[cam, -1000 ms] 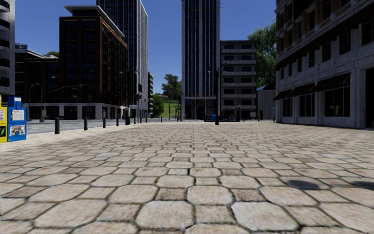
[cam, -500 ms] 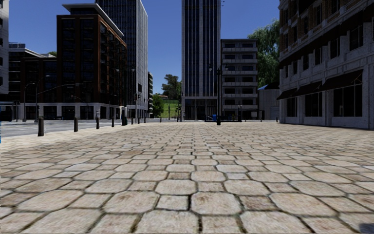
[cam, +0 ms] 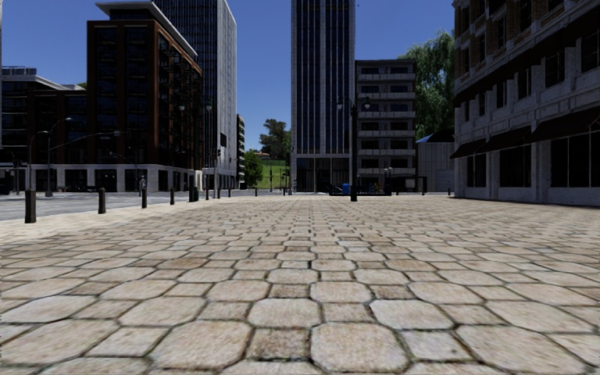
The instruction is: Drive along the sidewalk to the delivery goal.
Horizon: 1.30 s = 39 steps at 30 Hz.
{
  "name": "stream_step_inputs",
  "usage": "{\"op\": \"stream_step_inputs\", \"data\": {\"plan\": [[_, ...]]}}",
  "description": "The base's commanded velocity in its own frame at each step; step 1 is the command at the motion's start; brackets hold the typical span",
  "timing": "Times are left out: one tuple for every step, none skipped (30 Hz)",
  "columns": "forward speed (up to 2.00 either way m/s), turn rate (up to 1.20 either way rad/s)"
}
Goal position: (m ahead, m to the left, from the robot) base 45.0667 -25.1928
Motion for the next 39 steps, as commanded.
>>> {"op": "stream_step_inputs", "data": {"plan": [[2.0,0.0],[2.0,0.0],[2.0,0.0],[2.0,0.0],[2.0,0.0],[2.0,0.0],[2.0,0.0],[2.0,0.0],[2.0,0.0],[2.0,0.0],[2.0,0.0],[2.0,0.0],[2.0,0.0],[2.0,0.0],[2.0,0.0],[2.0,0.0],[2.0,0.0],[2.0,0.0],[2.0,0.0],[2.0,0.0],[2.0,0.0],[2.0,0.0],[2.0,0.0],[2.0,0.0],[2.0,0.0],[2.0,0.0],[2.0,0.0],[2.0,0.0],[2.0,0.0],[2.0,0.0],[2.0,0.0],[2.0,0.0],[2.0,0.0],[2.0,0.0],[2.0,0.0],[2.0,0.0],[2.0,0.0],[2.0,0.0],[2.0,0.0]]}}
